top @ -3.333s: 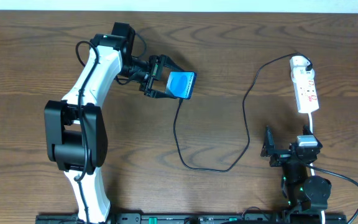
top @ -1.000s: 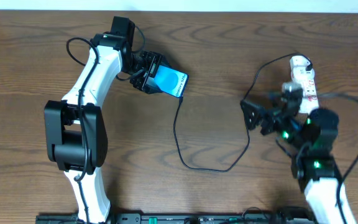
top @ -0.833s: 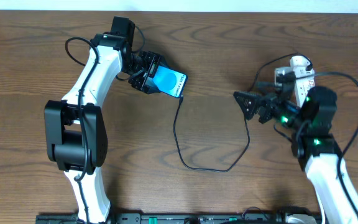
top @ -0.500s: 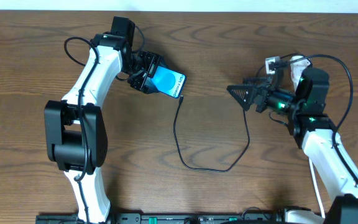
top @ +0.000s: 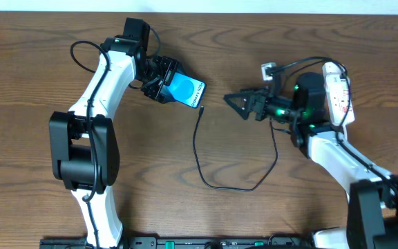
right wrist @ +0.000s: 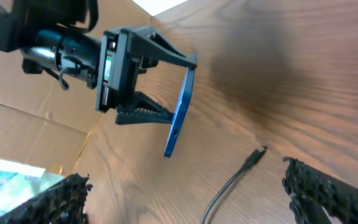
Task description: Plug charger to phone and switch on socket
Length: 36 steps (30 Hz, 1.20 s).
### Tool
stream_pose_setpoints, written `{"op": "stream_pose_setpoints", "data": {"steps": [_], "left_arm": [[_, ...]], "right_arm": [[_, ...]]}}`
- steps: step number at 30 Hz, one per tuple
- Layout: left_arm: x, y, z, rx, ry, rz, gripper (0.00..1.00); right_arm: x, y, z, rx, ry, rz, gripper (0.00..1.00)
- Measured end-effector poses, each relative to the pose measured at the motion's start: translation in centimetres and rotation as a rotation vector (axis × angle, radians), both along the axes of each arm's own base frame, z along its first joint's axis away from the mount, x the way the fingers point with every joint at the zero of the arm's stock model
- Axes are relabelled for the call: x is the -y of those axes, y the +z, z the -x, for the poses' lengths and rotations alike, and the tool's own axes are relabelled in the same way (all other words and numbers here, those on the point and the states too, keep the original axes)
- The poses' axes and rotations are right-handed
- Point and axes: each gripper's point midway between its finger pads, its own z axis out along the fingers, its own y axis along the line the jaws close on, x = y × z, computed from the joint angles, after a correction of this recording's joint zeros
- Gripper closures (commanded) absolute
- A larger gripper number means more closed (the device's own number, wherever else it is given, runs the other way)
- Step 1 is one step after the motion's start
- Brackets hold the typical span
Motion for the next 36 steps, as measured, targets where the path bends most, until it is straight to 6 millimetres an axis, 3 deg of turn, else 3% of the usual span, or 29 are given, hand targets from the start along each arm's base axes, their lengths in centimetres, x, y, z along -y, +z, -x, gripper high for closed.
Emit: {"op": "stream_pose_setpoints", "data": {"steps": [14, 18, 21, 28, 36], "left_arm": [[0.0, 0.0, 0.0, 0.0, 0.0, -0.001, 0.4], [0.0, 0.0, 0.0, 0.0, 0.0, -0.001, 0.4], [0.0, 0.0, 0.0, 0.0, 0.0, -0.001, 0.39], [0.0, 0.0, 0.0, 0.0, 0.0, 0.0, 0.4], [0.7, 0.2, 0.3, -0.004, -0.015, 0.026, 0.39]], "right_arm": [[-0.8, -0.6, -1.1, -0.062, -0.063, -0.035, 0.01], [-2.1, -0.7, -1.3, -0.073, -0.104, -0.025, 0.08], [-3.2, -1.0, -1.2, -0.081, -0.131, -0.011, 0.2], [-5.6, -1.7, -1.0, -0.104, -0.173, 0.017, 0.25], [-7.6, -3.0, -3.2, -0.155, -0.172, 0.048, 0.32]]}}
